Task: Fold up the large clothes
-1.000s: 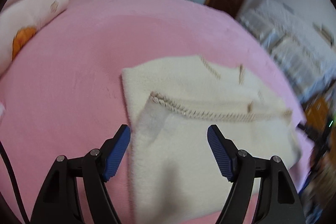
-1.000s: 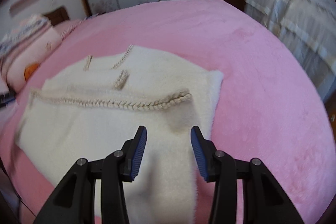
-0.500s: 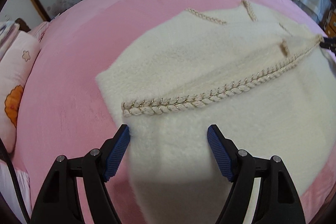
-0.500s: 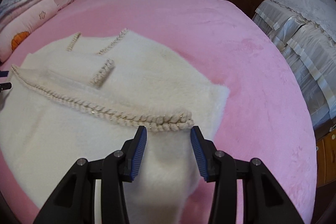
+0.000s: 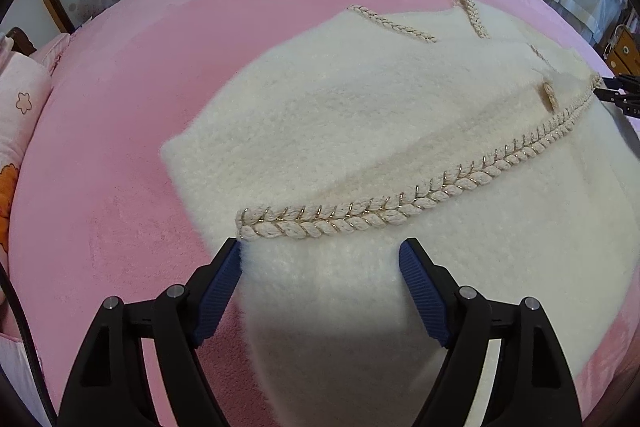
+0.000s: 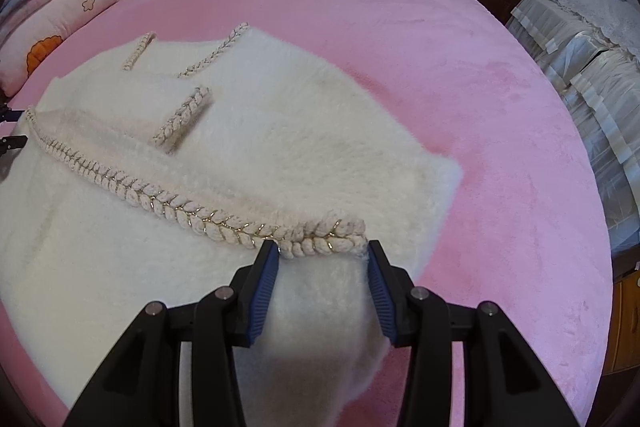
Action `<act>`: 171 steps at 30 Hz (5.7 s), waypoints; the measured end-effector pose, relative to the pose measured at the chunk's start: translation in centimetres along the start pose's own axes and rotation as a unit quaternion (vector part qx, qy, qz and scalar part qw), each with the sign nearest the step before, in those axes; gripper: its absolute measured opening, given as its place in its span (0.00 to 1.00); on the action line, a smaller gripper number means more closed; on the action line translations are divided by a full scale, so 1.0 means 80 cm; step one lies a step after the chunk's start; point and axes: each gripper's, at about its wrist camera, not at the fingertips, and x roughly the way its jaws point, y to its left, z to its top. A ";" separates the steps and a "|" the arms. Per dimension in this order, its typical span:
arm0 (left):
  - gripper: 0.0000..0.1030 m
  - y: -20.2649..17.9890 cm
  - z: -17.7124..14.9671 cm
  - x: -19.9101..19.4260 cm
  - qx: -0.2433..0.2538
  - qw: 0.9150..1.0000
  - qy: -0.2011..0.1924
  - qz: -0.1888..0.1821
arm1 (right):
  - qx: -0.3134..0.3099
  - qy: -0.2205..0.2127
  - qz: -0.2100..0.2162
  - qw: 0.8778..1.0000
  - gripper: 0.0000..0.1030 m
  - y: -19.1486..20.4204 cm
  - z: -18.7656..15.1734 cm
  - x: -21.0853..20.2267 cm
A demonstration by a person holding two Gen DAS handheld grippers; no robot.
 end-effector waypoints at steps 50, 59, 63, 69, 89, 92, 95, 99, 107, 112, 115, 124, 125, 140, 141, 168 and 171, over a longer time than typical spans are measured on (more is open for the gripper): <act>0.12 0.056 0.133 0.074 -0.174 0.973 -0.029 0.148 | 0.222 -0.019 0.040 0.974 0.40 -0.082 0.113 0.075; 0.10 0.059 0.139 0.057 -0.166 0.975 -0.043 0.143 | 0.166 -0.055 -0.032 0.984 0.06 -0.043 0.122 0.055; 0.10 0.059 0.157 0.037 -0.168 0.974 -0.075 0.133 | 0.190 -0.132 -0.063 0.971 0.06 -0.057 0.118 -0.005; 0.10 0.055 0.175 0.097 -0.150 0.973 -0.038 0.172 | 0.169 -0.063 -0.139 0.974 0.06 -0.056 0.125 0.071; 0.83 -0.021 0.059 -0.059 -0.236 0.949 -0.183 0.096 | 0.141 -0.111 0.001 0.984 0.20 0.099 0.126 -0.027; 0.83 -0.051 0.028 -0.035 -0.233 0.954 -0.161 0.100 | 0.123 -0.102 0.075 0.984 0.20 0.165 0.111 -0.025; 0.73 -0.068 0.002 0.009 -0.238 0.961 -0.098 0.097 | 0.077 -0.087 0.069 0.991 0.20 0.216 0.088 -0.003; 0.72 -0.064 -0.026 0.013 -0.229 0.961 -0.101 0.120 | 0.063 -0.094 0.029 0.993 0.20 0.212 0.045 0.006; 0.59 -0.040 -0.042 0.000 -0.217 0.963 -0.091 0.129 | 0.173 -0.069 -0.101 0.977 0.48 0.036 -0.055 -0.009; 0.59 -0.048 -0.059 -0.014 -0.222 0.960 -0.082 0.152 | 0.194 -0.061 -0.092 0.975 0.05 0.009 -0.078 -0.027; 0.59 -0.050 -0.065 -0.023 -0.234 0.958 -0.065 0.151 | 0.197 -0.048 -0.107 0.973 0.07 0.022 -0.074 -0.029; 0.74 -0.086 -0.086 -0.087 -0.267 0.957 -0.039 0.109 | 0.242 -0.058 -0.054 0.967 0.19 0.056 -0.104 -0.095; 0.74 -0.092 -0.089 -0.094 -0.268 0.957 -0.041 0.108 | 0.242 -0.063 -0.051 0.967 0.28 0.062 -0.107 -0.105; 0.75 -0.154 -0.153 -0.148 -0.294 0.954 -0.057 0.008 | 0.179 -0.109 -0.006 0.978 0.35 0.153 -0.110 -0.185; 0.75 -0.156 -0.156 -0.143 -0.297 0.953 -0.054 -0.005 | 0.175 -0.109 -0.005 0.979 0.35 0.159 -0.109 -0.184; 0.75 -0.075 -0.153 0.012 -0.460 0.835 -0.173 -0.246 | 0.140 -0.057 0.015 0.988 0.35 0.209 -0.091 -0.103; 0.75 -0.059 -0.146 0.024 -0.475 0.823 -0.182 -0.251 | 0.138 -0.053 0.014 0.989 0.35 0.209 -0.089 -0.094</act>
